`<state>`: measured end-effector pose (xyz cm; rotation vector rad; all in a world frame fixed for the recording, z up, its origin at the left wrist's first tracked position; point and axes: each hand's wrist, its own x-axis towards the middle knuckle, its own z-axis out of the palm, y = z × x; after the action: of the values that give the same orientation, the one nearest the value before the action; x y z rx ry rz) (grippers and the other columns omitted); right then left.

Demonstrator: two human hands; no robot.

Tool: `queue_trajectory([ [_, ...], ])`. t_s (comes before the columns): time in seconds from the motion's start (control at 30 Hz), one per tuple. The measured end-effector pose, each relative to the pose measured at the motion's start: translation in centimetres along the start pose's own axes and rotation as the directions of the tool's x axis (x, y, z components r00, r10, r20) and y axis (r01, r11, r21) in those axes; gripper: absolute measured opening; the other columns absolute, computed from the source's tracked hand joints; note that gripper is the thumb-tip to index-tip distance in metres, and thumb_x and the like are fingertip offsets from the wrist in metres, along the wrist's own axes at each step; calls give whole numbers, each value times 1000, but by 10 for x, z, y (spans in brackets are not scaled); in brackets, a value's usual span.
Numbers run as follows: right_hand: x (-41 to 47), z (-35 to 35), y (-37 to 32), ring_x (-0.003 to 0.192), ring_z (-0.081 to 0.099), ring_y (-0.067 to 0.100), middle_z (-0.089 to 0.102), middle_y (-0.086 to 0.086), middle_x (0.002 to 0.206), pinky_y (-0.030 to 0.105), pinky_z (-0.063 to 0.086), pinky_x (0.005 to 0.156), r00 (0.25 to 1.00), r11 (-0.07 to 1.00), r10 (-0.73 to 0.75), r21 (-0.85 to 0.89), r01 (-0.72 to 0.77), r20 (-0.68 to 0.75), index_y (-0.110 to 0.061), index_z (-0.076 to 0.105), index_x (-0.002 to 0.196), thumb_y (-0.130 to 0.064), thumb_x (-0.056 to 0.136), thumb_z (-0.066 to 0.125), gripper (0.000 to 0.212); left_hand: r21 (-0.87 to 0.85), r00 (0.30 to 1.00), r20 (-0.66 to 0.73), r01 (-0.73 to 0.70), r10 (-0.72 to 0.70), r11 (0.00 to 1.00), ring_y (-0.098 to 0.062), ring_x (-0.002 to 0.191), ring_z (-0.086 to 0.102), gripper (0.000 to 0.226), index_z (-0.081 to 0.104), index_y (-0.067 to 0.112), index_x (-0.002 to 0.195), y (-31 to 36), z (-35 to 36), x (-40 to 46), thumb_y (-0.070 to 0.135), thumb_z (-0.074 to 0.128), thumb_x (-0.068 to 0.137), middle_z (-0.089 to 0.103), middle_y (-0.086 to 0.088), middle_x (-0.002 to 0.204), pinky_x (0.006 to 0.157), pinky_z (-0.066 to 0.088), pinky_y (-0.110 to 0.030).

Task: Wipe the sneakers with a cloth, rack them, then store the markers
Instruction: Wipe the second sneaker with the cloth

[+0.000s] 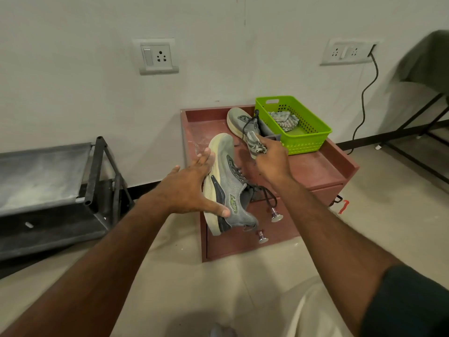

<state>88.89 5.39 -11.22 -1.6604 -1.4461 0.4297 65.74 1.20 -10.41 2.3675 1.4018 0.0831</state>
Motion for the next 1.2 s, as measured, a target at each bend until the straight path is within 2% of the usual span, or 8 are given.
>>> queue_trajectory([
  [0.3, 7, 37, -23, 127, 56, 15, 62, -1, 136, 32, 43, 110, 976, 997, -70, 4, 71, 205, -24, 64, 132, 1, 81, 50, 59, -73, 999, -13, -33, 32, 997, -5, 151, -9, 150, -18, 33, 156, 3, 2, 4, 92, 66, 47, -27, 18, 160, 124, 2, -52],
  [0.47, -26, 3, -40, 122, 52, 2, 63, -5, 132, 16, 39, 102, 841, 981, -169, 0, 196, 514, -19, 66, 129, 11, 88, 51, 54, -97, 998, -44, 35, -40, 995, -4, 151, -9, 153, -11, 30, 158, -1, 3, 0, 98, 59, 41, -20, 16, 163, 124, 5, -53],
  [0.67, -53, -46, -25, 86, 69, 10, 77, -9, 95, 35, 56, 71, 672, 997, -51, 71, -2, 738, -25, 75, 114, 6, 92, 57, 42, -92, 998, -52, 19, -24, 996, -4, 151, -10, 152, -9, 32, 158, 0, 2, -3, 98, 61, 41, -17, 17, 163, 123, 9, -55],
  [0.7, -55, -54, -22, 95, 71, 18, 77, -1, 101, 44, 59, 79, 681, 985, -71, 157, -66, 729, -21, 76, 113, 5, 92, 60, 37, -94, 999, -51, 15, -19, 995, -4, 151, -10, 151, -9, 32, 158, 0, 2, -3, 97, 62, 42, -17, 17, 164, 123, 9, -55],
  [0.8, -59, -60, -22, 108, 69, 17, 74, 4, 113, 34, 56, 92, 857, 852, -67, 476, -217, 511, -9, 71, 117, 16, 90, 57, 40, -88, 999, -39, 14, -18, 996, -5, 152, -10, 150, -11, 30, 158, 1, 2, -4, 94, 64, 45, -18, 15, 164, 124, 8, -54],
  [0.9, -46, -41, -16, 95, 69, 5, 74, -6, 108, 25, 58, 81, 985, 936, -32, 351, -29, 168, -15, 70, 123, 13, 88, 57, 46, -75, 999, -45, 15, -19, 997, -7, 152, -9, 149, -12, 28, 158, 2, 3, -5, 93, 65, 48, -18, 13, 164, 124, 7, -55],
  [1.03, -42, -6, -23, 119, 58, 2, 67, -7, 127, 24, 47, 104, 946, 987, -159, 78, 142, 282, -24, 67, 128, 12, 81, 50, 62, -57, 998, -61, 1, -5, 998, -8, 153, -7, 148, -12, 26, 158, 7, 6, -5, 92, 65, 49, -18, 10, 165, 124, 8, -54],
  [1.2, -49, -12, -40, 97, 66, 4, 75, -3, 107, 24, 54, 86, 833, 979, -136, 204, 28, 536, -14, 75, 115, 1, 91, 64, 30, -41, 997, -63, 36, -39, 999, -7, 153, -7, 151, -8, 27, 159, 2, 3, -5, 98, 59, 44, -13, 11, 166, 123, 8, -57],
])
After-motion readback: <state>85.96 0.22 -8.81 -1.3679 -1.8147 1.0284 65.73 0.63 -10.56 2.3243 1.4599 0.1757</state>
